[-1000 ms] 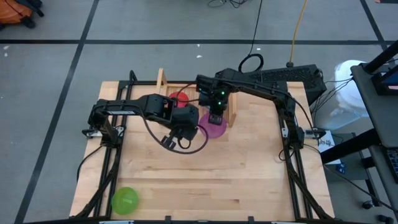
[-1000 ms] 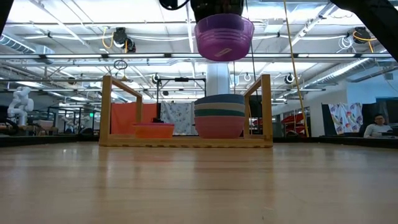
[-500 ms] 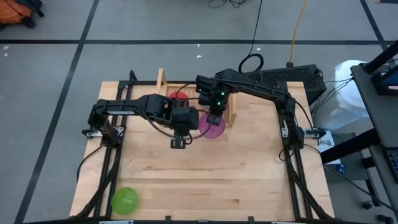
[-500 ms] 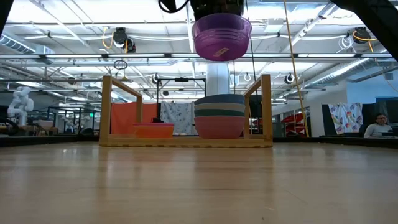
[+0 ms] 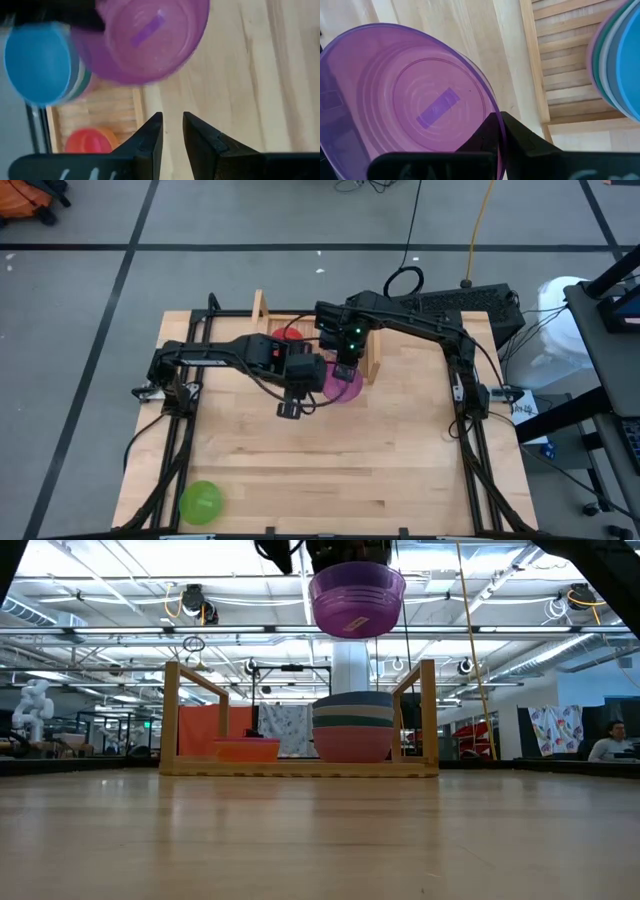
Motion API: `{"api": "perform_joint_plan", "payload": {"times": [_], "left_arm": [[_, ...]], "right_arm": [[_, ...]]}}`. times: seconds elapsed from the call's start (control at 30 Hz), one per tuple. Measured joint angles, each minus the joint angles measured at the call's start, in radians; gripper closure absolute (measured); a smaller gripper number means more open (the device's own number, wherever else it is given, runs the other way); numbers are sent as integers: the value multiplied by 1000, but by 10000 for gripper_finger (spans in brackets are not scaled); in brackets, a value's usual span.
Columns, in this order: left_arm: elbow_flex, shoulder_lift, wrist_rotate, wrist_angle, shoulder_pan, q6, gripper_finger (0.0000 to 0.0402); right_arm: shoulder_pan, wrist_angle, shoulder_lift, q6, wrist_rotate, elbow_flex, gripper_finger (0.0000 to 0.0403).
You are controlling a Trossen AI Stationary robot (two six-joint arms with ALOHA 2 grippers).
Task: Place and stack bowls onto a shelf
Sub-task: Stack the violet bowl onto the red bowl
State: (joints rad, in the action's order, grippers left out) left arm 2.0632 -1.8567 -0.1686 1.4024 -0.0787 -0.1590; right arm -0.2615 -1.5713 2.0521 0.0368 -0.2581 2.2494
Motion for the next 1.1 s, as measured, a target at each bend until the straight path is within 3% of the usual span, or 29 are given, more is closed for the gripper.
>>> {"api": "perform_joint_plan", "payload": {"times": [0.27, 0.53, 0.83, 1.1], "left_arm": [[0, -25, 31, -55, -4, -229, 321], [0, -24, 34, -66, -6, -342, 321], [0, -24, 26, 65, 63, 154, 320], [0, -24, 28, 36, 112, 417, 320]], "right_arm": [[0, 0, 0, -30, 0, 0, 403], [1, 0, 0, -73, -5, 0, 403], [0, 0, 0, -45, 1, 0, 403], [1, 2, -1, -62, 28, 0, 403]]}}
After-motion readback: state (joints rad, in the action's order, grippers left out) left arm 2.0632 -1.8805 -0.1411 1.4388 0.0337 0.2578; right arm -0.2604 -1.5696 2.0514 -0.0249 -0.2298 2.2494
